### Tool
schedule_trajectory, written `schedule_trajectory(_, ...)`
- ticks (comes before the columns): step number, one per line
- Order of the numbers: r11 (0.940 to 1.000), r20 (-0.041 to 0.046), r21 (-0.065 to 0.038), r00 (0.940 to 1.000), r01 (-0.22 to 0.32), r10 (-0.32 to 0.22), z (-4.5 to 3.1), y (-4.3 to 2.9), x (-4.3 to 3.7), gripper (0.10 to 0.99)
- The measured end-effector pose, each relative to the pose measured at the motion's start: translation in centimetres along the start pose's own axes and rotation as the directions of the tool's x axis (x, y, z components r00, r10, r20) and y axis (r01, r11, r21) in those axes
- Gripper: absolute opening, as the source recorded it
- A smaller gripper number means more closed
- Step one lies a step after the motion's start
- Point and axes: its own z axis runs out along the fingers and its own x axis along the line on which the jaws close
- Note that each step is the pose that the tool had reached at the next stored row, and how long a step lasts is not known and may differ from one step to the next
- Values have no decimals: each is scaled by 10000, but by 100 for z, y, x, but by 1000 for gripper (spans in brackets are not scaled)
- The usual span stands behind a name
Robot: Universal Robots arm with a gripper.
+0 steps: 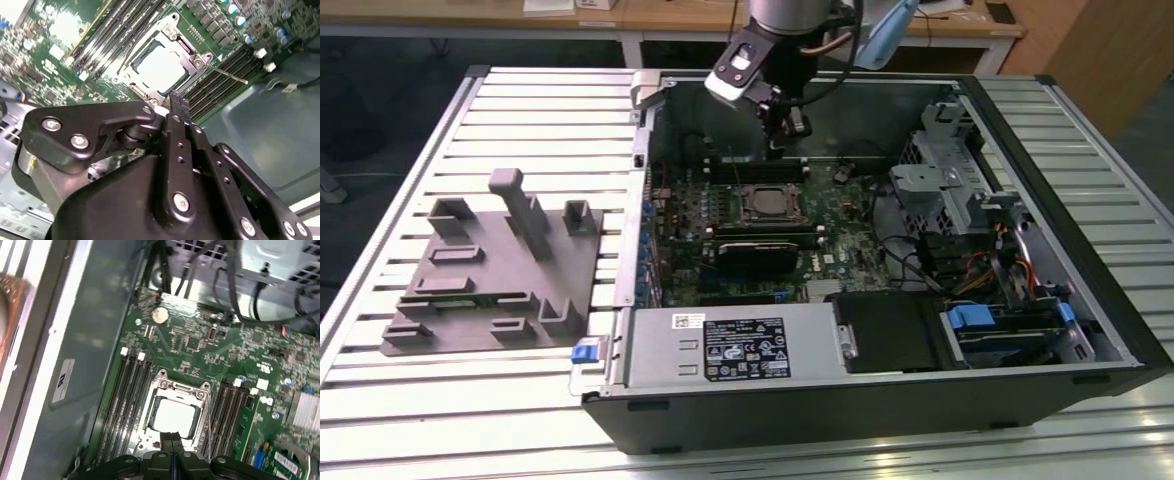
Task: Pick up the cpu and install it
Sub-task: 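Install the first cpu locking lever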
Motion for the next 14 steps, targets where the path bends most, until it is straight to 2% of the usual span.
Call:
schedule_trajectory(3, 9985, -12, 6, 9985, 549, -549, 5, 0, 0, 106)
schedule_trajectory(6, 9940, -25, 11, 9940, 1092, -1092, 9, 0, 0, 106)
schedule_trajectory(9, 9867, -37, 15, 9867, 1626, -1626, 13, 0, 0, 106)
schedule_trajectory(14, 9704, -57, 18, 9704, 2416, -2416, 18, -1, -1, 106)
